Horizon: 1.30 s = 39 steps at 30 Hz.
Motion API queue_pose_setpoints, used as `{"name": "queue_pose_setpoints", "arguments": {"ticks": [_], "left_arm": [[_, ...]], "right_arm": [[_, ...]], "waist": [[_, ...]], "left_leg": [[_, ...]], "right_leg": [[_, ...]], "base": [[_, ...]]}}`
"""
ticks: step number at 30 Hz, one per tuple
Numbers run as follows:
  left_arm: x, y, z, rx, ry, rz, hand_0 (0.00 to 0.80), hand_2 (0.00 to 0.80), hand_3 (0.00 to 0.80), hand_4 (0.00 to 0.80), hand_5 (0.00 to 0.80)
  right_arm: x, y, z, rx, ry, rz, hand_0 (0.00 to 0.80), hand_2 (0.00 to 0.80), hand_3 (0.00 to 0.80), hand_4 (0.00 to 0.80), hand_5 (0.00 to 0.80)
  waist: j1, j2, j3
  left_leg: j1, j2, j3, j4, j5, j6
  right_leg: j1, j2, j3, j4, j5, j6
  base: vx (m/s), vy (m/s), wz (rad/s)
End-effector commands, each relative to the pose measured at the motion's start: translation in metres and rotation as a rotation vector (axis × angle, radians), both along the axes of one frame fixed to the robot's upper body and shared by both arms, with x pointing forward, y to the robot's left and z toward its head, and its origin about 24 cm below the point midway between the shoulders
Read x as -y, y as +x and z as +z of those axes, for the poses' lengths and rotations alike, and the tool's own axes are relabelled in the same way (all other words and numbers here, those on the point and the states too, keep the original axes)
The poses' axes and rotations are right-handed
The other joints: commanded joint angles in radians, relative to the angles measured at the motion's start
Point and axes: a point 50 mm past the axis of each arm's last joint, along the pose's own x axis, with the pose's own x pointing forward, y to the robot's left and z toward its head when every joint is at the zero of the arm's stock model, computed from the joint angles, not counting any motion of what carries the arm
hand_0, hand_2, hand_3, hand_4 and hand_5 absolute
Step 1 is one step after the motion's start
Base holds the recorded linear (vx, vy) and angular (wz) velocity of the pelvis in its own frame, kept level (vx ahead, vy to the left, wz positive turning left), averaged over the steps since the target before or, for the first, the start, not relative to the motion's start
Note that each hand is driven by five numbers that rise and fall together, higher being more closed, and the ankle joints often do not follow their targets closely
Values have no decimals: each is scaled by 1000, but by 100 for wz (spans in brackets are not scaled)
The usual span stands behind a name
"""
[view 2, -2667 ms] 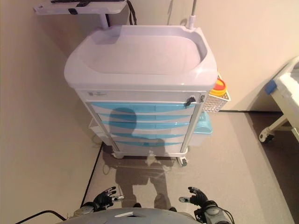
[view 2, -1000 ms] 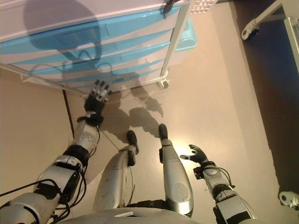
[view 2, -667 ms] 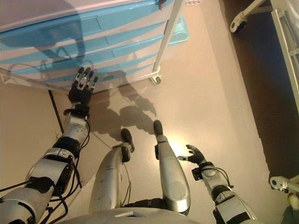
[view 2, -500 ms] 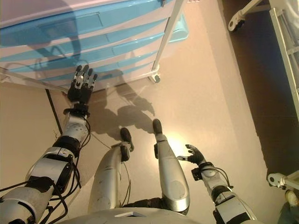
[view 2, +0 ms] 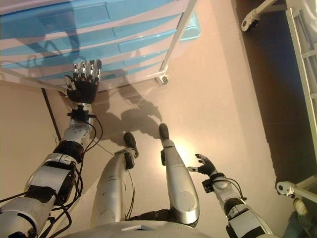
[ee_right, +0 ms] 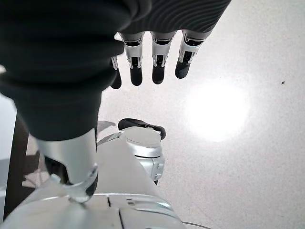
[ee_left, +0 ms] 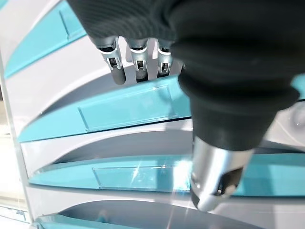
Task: Open the drawer and pick up the medicine
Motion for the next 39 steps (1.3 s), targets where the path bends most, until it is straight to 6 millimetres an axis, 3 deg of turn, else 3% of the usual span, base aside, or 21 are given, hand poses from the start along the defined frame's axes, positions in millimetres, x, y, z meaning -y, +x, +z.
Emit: {"name": "queue_pose_setpoints", "arguments": {"ticks": [1, 5, 6, 7, 8, 9, 16, 21, 24, 25, 26, 29, 30, 31, 32, 33, 35, 36, 39], "left_arm": [[39, -19, 181, 867, 105, -170, 0, 0, 0, 0, 0], [40, -22, 193, 886, 107, -171, 0, 0, 0, 0, 0], [40, -22, 196, 884, 108, -167, 78, 78, 78, 78, 78], [40, -22, 198, 886, 113, -167, 414, 414, 414, 414, 414], [40, -22, 199, 885, 119, -162, 508, 508, 508, 508, 508], [39, -22, 202, 891, 112, -165, 800, 800, 800, 800, 800], [44, -19, 193, 848, 122, -190, 800, 800, 800, 800, 800], [57, -16, 154, 732, 101, -257, 800, 800, 800, 800, 800], [71, -23, 106, 640, 52, -355, 800, 800, 800, 800, 800], [72, -24, 101, 633, 47, -365, 800, 800, 800, 800, 800], [77, -31, 75, 584, 10, -419, 800, 800, 800, 800, 800], [83, -41, 39, 506, -24, -493, 800, 800, 800, 800, 800], [85, -48, 19, 464, -47, -534, 800, 800, 800, 800, 800], [85, -50, 13, 456, -46, -541, 800, 800, 800, 800, 800], [85, -63, -15, 392, -69, -576, 800, 800, 800, 800, 800], [85, -67, -25, 364, -69, -582, 800, 800, 800, 800, 800], [73, -89, -71, 204, -91, -581, 800, 800, 800, 800, 800], [73, -89, -71, 205, -91, -581, 800, 800, 800, 800, 800], [43, -139, -150, -221, -115, -466, 800, 800, 800, 800, 800]], "right_arm": [[6, -19, -8, -45, -33, 54, 0, 0, 0, 0, 0], [5, -22, -9, -56, -27, 59, 0, 0, 0, 0, 0], [4, -22, -10, -61, -26, 61, 0, 0, 0, 0, 0], [3, -23, -11, -66, -26, 64, 0, 0, 0, 0, 0], [3, -24, -11, -70, -27, 66, 0, 0, 0, 0, 0], [2, -25, -12, -76, -30, 70, 0, 0, 0, 0, 0], [1, -26, -13, -85, -45, 107, 0, 0, 0, 0, 0], [-1, -21, -9, -60, -76, 136, 0, 0, 0, 0, 0], [-3, -14, -5, -35, -104, 144, 0, 0, 0, 0, 0], [-2, -13, -5, -35, -106, 144, 0, 0, 0, 0, 0], [-2, -9, -2, -25, -128, 154, 0, 0, 0, 0, 0], [2, 0, 3, -13, -156, 156, 0, 0, 0, 0, 0], [5, 5, 6, -7, -172, 156, 0, 0, 0, 0, 0], [6, 7, 7, -7, -175, 156, 0, 0, 0, 0, 0], [12, 12, 11, 0, -192, 150, 0, 0, 0, 0, 0], [13, 14, 13, 1, -201, 150, 0, 0, 0, 0, 0], [26, 22, 20, 0, -240, 150, 0, 0, 0, 0, 0], [26, 22, 20, 0, -240, 150, 0, 0, 0, 0, 0], [47, 24, 28, -9, -260, 126, 0, 0, 0, 0, 0]], "waist": [[24, 12, -59], [32, 5, -64], [34, 4, -65], [36, 2, -68], [37, 1, -70], [40, -1, -71], [56, 7, -74], [88, 29, -72], [125, 46, -73], [128, 47, -74], [151, 54, -75], [185, 67, -82], [203, 76, -85], [206, 79, -89], [228, 91, -95], [233, 97, -97], [260, 123, -106], [259, 123, -108], [292, 148, -131]], "left_leg": [[85, -35, -12, -21, -109, -20], [97, -37, -21, -36, -99, -25], [101, -37, -22, -40, -96, -26], [104, -38, -23, -44, -95, -26], [106, -40, -25, -46, -94, -26], [108, -41, -26, -48, -92, -28], [118, -47, -46, -73, -74, -34], [125, -58, -84, -82, -54, -47], [141, -62, -118, -93, -36, -64], [145, -63, -122, -96, -33, -66], [159, -62, -137, -116, -18, -75], [183, -58, -162, -158, 17, -91], [202, -54, -178, -182, 28, -99], [203, -53, -182, -195, 39, -101], [219, -47, -199, -223, 58, -111], [224, -44, -204, -235, 66, -115], [257, -34, -217, -284, 92, -130], [254, -34, -218, -288, 98, -130], [305, -30, -223, -362, 136, -148]], "right_leg": [[27, 13, -2, -38, 32, -35], [49, 13, -10, -53, 31, -38], [54, 12, -14, -56, 31, -39], [59, 12, -16, -58, 30, -39], [62, 12, -18, -61, 29, -40], [66, 11, -22, -63, 28, -42], [78, 15, -35, -28, -8, -58], [87, 15, -68, 32, -60, -80], [110, 13, -109, 59, -95, -97], [114, 12, -113, 58, -97, -98], [136, 11, -131, 56, -109, -103], [173, 8, -161, 45, -119, -108], [196, 9, -176, 40, -131, -108], [199, 8, -181, 32, -125, -108], [222, 6, -201, 17, -128, -107], [229, 5, -208, 10, -127, -107], [271, 1, -241, -26, -127, -104], [269, 1, -242, -31, -122, -104], [337, -4, -283, -111, -103, -89]], "base": [[-70, -106, 14], [29, -59, 8], [36, -46, 6], [38, -40, 8], [35, -31, 9], [22, -19, 7], [-10, 3, 1], [-50, -12, 16], [-57, -60, 22], [-66, -90, 39], [-75, -83, 42], [-89, -110, 41], [-80, -89, 42], [-125, -117, 46], [-109, -85, 49], [-146, -98, 50], [-121, -60, 44], [-106, -49, 46], [-70, -40, 38]]}}
